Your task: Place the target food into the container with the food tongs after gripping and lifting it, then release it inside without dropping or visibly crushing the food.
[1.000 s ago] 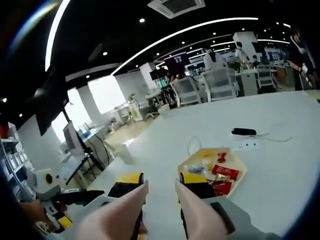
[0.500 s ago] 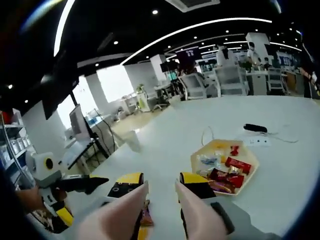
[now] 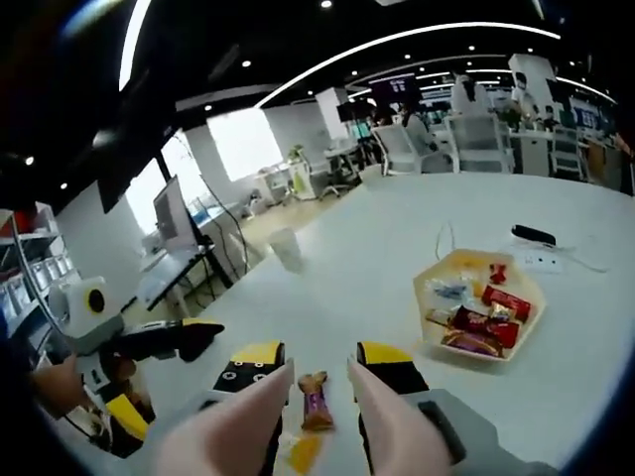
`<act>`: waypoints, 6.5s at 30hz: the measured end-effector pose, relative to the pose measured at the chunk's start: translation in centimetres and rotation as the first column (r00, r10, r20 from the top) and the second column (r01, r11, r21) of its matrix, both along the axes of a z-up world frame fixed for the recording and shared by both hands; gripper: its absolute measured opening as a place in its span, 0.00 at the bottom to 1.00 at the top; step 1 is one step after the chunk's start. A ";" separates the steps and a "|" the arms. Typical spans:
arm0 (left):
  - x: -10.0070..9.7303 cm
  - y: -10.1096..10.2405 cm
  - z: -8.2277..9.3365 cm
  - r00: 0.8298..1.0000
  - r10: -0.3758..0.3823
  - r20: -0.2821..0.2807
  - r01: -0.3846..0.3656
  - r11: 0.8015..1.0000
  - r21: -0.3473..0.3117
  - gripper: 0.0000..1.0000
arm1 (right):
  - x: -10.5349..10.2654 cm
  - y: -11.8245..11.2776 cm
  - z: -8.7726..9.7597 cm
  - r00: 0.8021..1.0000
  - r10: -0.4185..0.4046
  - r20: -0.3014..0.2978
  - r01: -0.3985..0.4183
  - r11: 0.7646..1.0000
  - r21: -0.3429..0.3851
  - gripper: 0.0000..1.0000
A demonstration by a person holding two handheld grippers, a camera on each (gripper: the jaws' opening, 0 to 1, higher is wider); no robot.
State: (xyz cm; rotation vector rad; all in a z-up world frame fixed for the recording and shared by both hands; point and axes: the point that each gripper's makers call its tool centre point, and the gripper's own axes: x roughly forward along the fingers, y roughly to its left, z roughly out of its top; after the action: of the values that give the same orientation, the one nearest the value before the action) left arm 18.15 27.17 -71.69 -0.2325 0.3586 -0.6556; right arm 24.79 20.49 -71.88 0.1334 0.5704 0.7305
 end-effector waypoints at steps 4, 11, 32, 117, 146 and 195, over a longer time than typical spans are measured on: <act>-0.2 -0.3 -0.1 1.000 -0.005 0.004 0.005 1.000 -0.010 0.99 | -0.3 0.2 -0.9 1.000 0.006 -0.022 -0.007 1.000 -0.022 0.29; -0.1 -0.4 -0.5 1.000 -0.017 -0.010 0.017 1.000 -0.003 0.99 | -0.4 0.6 -1.2 0.999 0.004 -0.040 -0.005 1.000 -0.008 0.28; -0.5 0.0 -2.7 0.999 -0.008 -0.046 0.008 1.000 0.014 0.99 | -0.9 2.4 -4.2 0.994 0.078 -0.072 -0.084 0.993 -0.088 0.29; -1.0 2.1 -6.2 0.985 0.074 -0.158 -0.085 0.994 -0.063 0.99 | -0.2 5.8 -12.3 0.972 0.134 -0.195 -0.181 0.951 -0.249 0.28; 0.1 0.4 -6.9 0.984 0.026 -0.178 -0.043 0.995 -0.090 0.99 | -0.2 6.2 -12.7 0.975 0.164 -0.152 -0.205 0.924 -0.322 0.29; -1.1 -1.6 -7.0 0.979 -0.020 -0.201 0.011 0.999 -0.048 0.97 | 0.8 2.7 -11.0 0.970 0.136 -0.200 -0.169 0.973 -0.159 0.18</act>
State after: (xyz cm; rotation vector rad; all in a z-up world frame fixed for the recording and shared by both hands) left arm 17.01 25.60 -78.66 -0.3425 0.5409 -0.6580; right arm 25.63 23.14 -82.85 -0.0057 0.8297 0.8191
